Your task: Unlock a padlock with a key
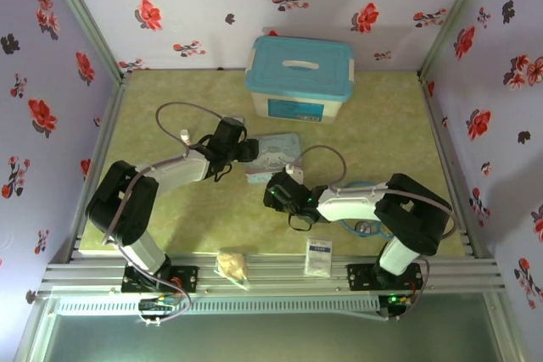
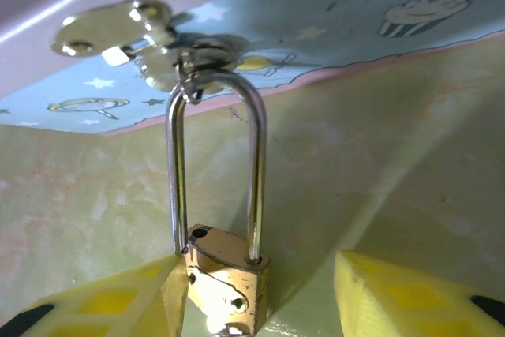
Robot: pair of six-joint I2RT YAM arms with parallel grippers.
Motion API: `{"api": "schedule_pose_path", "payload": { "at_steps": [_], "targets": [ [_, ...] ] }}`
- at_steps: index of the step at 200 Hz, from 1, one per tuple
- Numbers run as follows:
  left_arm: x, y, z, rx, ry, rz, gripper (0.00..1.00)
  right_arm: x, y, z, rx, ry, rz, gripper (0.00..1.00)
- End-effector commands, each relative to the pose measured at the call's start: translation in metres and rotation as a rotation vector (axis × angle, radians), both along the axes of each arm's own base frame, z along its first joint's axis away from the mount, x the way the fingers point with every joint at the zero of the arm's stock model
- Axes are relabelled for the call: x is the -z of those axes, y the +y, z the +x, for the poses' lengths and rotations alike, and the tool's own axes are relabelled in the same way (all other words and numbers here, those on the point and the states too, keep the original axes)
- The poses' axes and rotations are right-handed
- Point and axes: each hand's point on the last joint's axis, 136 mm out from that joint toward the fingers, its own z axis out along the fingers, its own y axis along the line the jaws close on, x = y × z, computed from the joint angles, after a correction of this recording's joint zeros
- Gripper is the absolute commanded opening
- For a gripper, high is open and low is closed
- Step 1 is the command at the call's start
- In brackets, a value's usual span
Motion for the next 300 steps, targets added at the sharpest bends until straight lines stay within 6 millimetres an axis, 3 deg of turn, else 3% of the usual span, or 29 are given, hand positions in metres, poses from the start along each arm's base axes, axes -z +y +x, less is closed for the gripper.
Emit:
{"api": "schedule_pose_path", "payload": {
  "at_steps": [1,28,44,69,92,125,147,169,212,260,300],
  "targets": [
    [-0.006,-0.002,0.007,0.017,-0.018,0.003,0.71,0.018,-0.018,-0.007,-0.005,0.033,-0.196,0.52],
    [-0.004,-0.002,0.008,0.022,-0.016,0.012,0.71,0.028,-0.015,-0.013,-0.027,0.062,-0.245,0.48],
    [-0.002,-0.001,0.007,0.022,-0.011,0.014,0.71,0.031,-0.012,-0.02,-0.03,0.078,-0.219,0.37],
    [-0.001,0.0,0.007,0.015,-0.012,0.009,0.71,0.036,-0.019,-0.026,-0.016,0.088,-0.204,0.27],
    [-0.001,0.0,0.007,0.015,-0.012,0.009,0.71,0.025,-0.027,-0.025,-0.014,0.062,-0.229,0.14],
    [-0.001,-0.001,0.007,0.013,-0.011,0.007,0.71,0.007,-0.041,-0.019,-0.033,0.004,-0.4,0.13],
    [0.002,-0.001,0.008,0.013,-0.006,0.01,0.71,0.006,-0.039,-0.019,-0.044,0.002,-0.41,0.13],
    [0.005,-0.001,0.007,0.016,-0.001,0.019,0.71,0.007,-0.039,-0.018,-0.005,-0.001,-0.326,0.13],
    [0.022,0.001,0.006,0.006,0.03,0.031,0.7,0.006,-0.034,-0.009,0.098,-0.029,0.006,0.09],
    [0.033,0.0,0.004,0.007,0.039,0.017,0.68,-0.005,-0.023,-0.001,0.171,-0.098,0.306,0.07],
    [0.026,-0.014,0.006,0.027,0.043,-0.062,0.68,0.0,-0.016,0.001,0.186,-0.124,0.443,0.07]
  ]
}}
